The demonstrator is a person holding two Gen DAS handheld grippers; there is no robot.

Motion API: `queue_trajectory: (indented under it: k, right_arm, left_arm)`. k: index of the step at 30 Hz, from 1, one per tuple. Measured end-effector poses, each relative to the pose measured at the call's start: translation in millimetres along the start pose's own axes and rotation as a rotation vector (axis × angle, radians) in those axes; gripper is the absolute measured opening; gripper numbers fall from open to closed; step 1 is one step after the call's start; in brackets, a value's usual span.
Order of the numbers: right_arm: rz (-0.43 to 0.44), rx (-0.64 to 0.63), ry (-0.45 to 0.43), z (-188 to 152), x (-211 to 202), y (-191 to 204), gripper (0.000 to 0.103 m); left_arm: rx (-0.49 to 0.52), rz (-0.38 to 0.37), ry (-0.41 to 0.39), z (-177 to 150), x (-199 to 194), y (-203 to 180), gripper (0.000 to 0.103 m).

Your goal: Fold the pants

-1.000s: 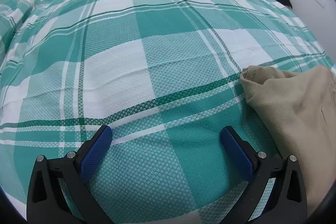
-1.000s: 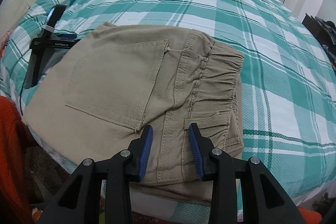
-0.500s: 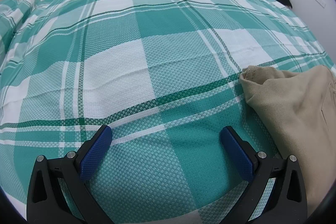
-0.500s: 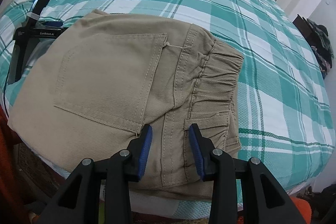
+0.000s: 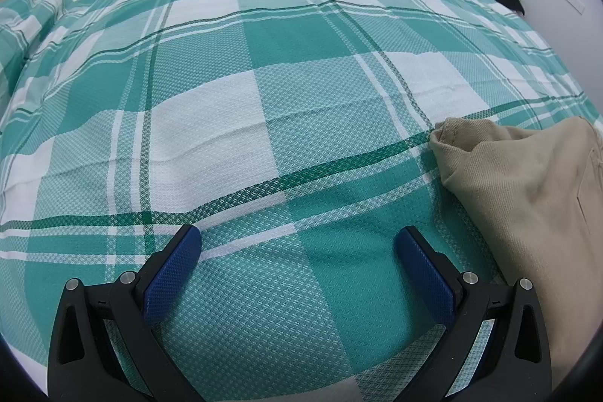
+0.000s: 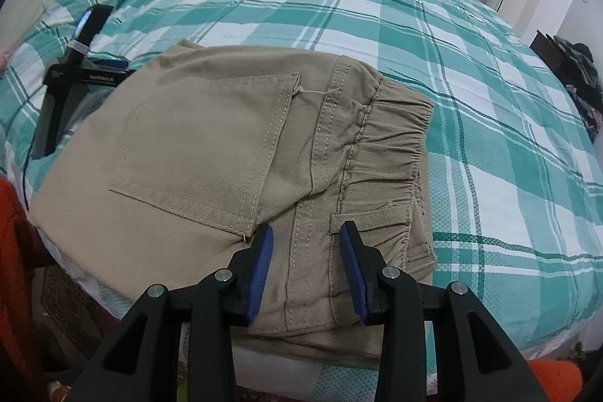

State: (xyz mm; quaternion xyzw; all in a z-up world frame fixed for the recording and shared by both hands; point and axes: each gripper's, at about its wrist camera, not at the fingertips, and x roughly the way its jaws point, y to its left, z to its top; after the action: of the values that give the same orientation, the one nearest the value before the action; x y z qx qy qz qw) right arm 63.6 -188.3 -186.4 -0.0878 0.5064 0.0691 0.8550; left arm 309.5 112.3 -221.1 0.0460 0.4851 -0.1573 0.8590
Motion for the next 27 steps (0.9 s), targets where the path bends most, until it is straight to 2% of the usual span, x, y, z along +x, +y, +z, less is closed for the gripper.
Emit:
queue_trajectory:
  k: [11, 14, 16, 17, 27]
  right_arm:
    - [0.135, 0.028, -0.115, -6.0, -13.0, -17.7, 0.041]
    - [0.194, 0.084, -0.181, -6.9, -32.1, -31.4, 0.047]
    - [0.202, 0.121, -0.250, -12.6, -47.2, -42.3, 0.056]
    - [0.204, 0.143, -0.275, -16.0, -53.1, -48.4, 0.056]
    - [0.258, 0.378, -0.304, -40.8, -60.2, -104.5, 0.056]
  left_arm:
    - [0.000, 0.000, 0.000, 0.0, 0.0, -0.1, 0.103]
    - [0.000, 0.000, 0.000, 0.0, 0.0, -0.1, 0.103]
    - [0.000, 0.000, 0.000, 0.0, 0.0, -0.1, 0.103]
    - [0.000, 0.000, 0.000, 0.0, -0.1, 0.0, 0.103]
    - [-0.001, -0.005, -0.004, -1.0, -0.5, 0.5, 0.103]
